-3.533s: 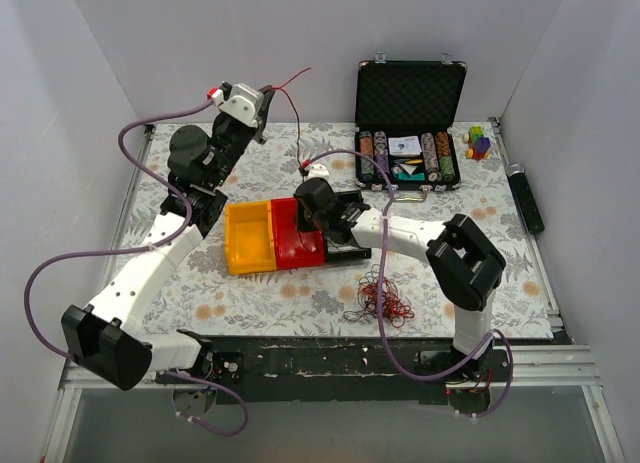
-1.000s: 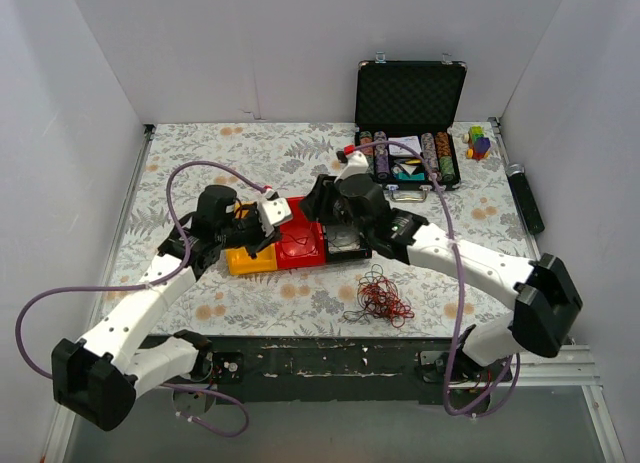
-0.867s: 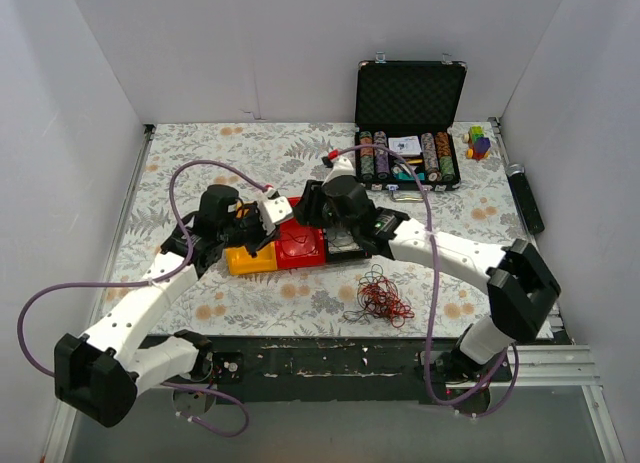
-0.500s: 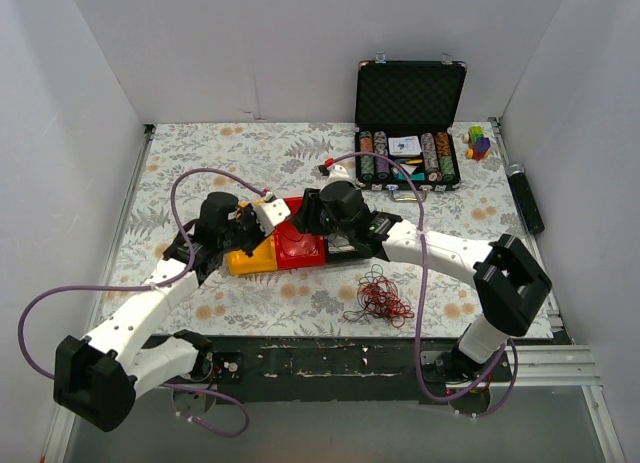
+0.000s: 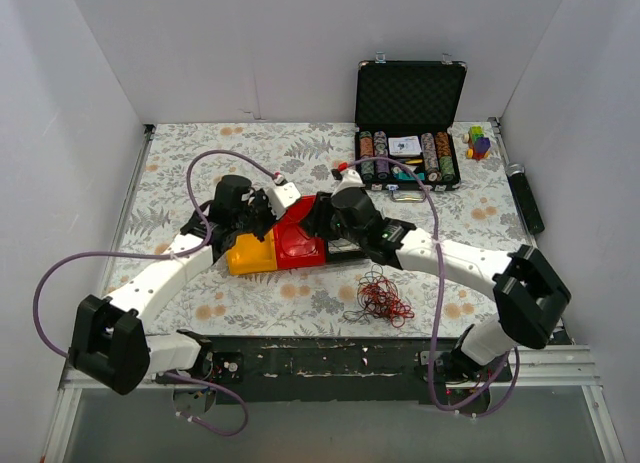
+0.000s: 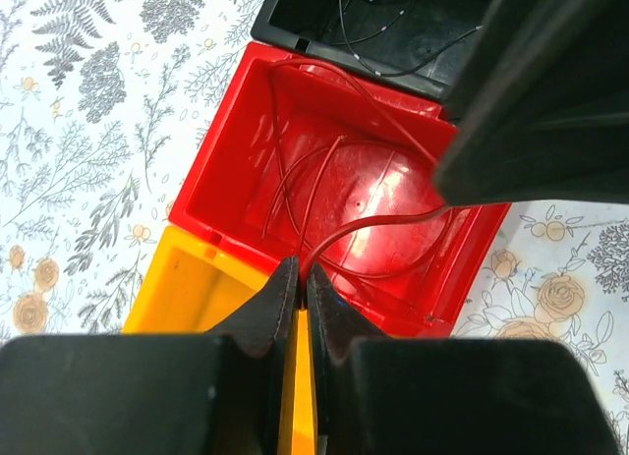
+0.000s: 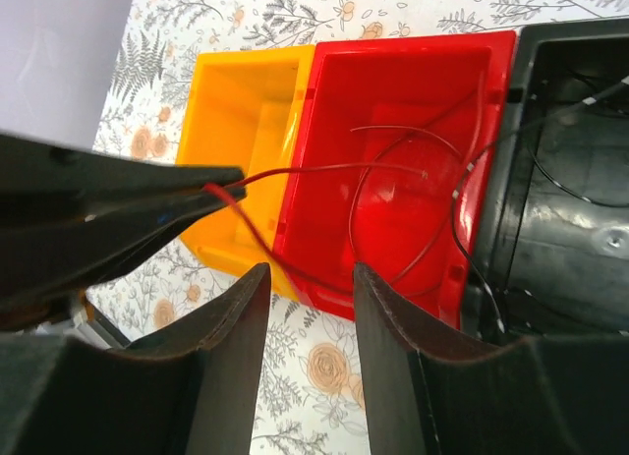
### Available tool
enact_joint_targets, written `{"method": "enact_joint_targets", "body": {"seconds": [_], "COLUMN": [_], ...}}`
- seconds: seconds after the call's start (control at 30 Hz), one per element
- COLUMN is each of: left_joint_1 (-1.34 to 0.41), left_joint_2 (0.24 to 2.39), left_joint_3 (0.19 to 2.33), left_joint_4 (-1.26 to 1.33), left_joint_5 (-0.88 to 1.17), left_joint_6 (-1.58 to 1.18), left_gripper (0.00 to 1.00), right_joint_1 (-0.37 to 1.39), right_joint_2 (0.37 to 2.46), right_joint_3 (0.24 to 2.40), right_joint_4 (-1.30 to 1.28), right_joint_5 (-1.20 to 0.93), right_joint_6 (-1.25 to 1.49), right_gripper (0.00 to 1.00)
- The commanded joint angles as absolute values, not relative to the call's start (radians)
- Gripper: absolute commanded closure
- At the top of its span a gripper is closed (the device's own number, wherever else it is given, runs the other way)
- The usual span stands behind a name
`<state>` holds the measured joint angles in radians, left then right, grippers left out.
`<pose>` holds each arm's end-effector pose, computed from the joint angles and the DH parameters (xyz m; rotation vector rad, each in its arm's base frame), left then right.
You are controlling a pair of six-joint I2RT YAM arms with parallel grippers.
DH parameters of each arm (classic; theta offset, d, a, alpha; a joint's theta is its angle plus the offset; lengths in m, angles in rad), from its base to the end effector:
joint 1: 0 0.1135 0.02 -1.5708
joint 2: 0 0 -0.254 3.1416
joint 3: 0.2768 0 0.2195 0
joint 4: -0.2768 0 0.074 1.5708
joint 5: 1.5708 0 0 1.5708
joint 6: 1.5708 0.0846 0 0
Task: Untangle the cables
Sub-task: Place the cable in the bin.
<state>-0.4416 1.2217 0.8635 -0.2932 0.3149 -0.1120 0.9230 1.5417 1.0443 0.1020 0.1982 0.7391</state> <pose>0.2372 -0.1411 0.2407 0.5452 2.1972 -0.6500 0.2375 0.2863 0.2589 -0.0534 2.0675 0.8772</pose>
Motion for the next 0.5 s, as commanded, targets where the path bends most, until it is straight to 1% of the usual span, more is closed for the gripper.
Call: {"method": "enact_joint_targets", "body": {"seconds": [0.0, 0.27, 0.47], "left_joint_1": [-0.445, -0.460, -0.472], "left_joint_2": [1.293, 1.434, 1.499], "left_joint_3": [0.913, 0.959, 0.985], "left_joint_4": [-0.249, -0.209, -0.183], "left_joint_5": [0.351, 0.333, 0.307], "left_joint_6": [-0.091, -0.057, -0.025], "left_gripper": [1.00, 1.00, 1.00], "right_joint_1": [0.919, 0.920, 0.920], "right_joint_2": [1.398, 1.203, 1.098], "right_joint_3": [0.977, 0.871, 0.810], "right_joint_4": [0.143, 0.132, 0.112], "right_joint_5": [0.253, 0.333, 0.362], "right_joint_6": [0.775, 0.815, 0.839], "right_gripper": [0.53, 0.53, 0.53]}}
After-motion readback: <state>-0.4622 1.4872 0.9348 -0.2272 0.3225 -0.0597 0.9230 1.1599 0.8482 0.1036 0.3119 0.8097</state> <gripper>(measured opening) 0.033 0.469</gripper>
